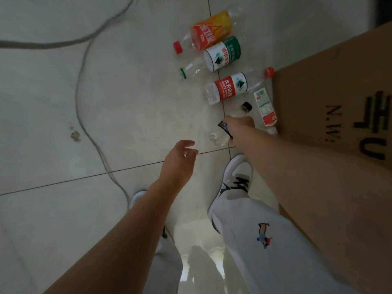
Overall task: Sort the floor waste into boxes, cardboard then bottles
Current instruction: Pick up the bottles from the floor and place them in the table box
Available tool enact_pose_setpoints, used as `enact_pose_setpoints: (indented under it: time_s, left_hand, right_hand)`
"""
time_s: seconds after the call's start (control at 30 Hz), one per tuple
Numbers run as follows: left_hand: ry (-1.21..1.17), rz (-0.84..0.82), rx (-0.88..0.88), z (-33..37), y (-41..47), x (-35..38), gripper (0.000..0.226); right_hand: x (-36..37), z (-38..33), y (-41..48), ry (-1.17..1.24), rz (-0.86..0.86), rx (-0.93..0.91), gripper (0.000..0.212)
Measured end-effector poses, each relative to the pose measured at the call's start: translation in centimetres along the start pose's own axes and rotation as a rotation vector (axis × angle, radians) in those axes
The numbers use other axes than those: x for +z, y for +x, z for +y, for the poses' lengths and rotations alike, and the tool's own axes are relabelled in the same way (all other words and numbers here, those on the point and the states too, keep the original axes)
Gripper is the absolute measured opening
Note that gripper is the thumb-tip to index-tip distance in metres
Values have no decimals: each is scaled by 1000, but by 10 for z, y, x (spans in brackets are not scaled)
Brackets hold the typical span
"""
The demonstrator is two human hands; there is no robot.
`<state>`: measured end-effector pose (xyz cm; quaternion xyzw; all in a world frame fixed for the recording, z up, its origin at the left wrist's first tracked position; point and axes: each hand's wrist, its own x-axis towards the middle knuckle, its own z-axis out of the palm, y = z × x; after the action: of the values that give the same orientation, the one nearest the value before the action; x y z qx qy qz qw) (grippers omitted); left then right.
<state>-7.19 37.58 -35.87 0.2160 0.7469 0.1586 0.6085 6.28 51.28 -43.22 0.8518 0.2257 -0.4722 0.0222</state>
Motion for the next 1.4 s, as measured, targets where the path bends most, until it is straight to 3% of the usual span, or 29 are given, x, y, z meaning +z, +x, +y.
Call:
enact_pose_setpoints:
  time_s: [0.1,0.2,0.33,0.43,0.6,0.77,0.97,1.13,1.4]
  left_hand:
    - [27,-27,9,33,-38,-12,34]
    - [70,-1,82,91,-86,-32,32]
    - [104,133,160,209,-192,-81,25]
    - [92,188,316,309,-302,-125,20]
    - [60,162,578,453,-465,-169,12]
    - [-6,-12,816,550,-599,-160,13]
    - [22,-137,1065,616,-687,-130,11]
    - [142,-266,1194,635,-735,-63,13]
    - [382,-471,1193,611,-769,98,12]
  right_hand:
    - [-33,4,-43,-65,21,-62,63]
    - [-78,-9,-110,-77,-8,-257,60]
    - [-162,-53,-246,-27,-117,-534,61]
    - [-248,-96,-377,107,-154,-694,69]
    - [-404,-147,-584,329,-9,-882,63]
    - [-531,-144,-702,490,195,-1008,69]
    - [-641,-99,-766,589,412,-1072,72]
    - [-707,-36,-777,758,559,-975,73]
    - [-775,87,-728,838,643,-802,57]
